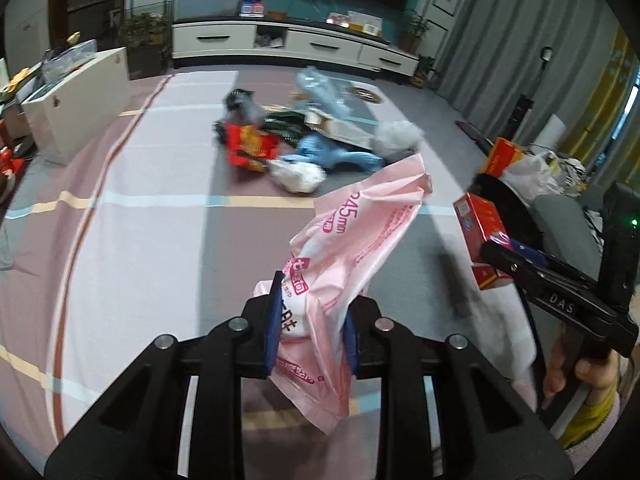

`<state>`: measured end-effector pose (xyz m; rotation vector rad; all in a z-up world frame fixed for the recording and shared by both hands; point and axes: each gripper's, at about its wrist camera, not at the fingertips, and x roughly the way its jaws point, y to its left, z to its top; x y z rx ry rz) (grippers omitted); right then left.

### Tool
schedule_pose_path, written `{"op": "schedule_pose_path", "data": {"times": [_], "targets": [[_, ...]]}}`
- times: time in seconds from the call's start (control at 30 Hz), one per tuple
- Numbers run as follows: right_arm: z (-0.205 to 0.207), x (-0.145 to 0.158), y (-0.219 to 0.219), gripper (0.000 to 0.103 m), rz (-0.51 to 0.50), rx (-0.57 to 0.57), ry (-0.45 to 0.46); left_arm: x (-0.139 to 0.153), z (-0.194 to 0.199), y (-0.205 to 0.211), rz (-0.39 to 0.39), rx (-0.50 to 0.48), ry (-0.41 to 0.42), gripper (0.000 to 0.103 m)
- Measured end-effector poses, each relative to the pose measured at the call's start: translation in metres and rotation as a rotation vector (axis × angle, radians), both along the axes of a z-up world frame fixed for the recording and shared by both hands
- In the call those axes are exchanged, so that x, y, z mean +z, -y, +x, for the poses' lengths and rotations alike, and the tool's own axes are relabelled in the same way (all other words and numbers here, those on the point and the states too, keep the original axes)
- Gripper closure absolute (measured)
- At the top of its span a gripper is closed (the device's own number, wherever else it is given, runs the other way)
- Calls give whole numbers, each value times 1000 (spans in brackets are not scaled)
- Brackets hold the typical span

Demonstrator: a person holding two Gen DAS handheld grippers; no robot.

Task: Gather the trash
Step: 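Carry the pink bag and red box to the black bin and release both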

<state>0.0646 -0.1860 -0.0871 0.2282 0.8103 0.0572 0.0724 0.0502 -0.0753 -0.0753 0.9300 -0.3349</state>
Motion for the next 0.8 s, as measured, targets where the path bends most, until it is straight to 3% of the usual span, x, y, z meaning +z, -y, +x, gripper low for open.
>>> {"op": "schedule_pose_path", "data": {"times": [0.5,0.8], "targets": [[-45,21,83,44,93,-150,115,38,4,90,-62,-191,43,76],[-67,15,142,44,134,-284,151,46,12,161,-33,-338,52,76]]}}
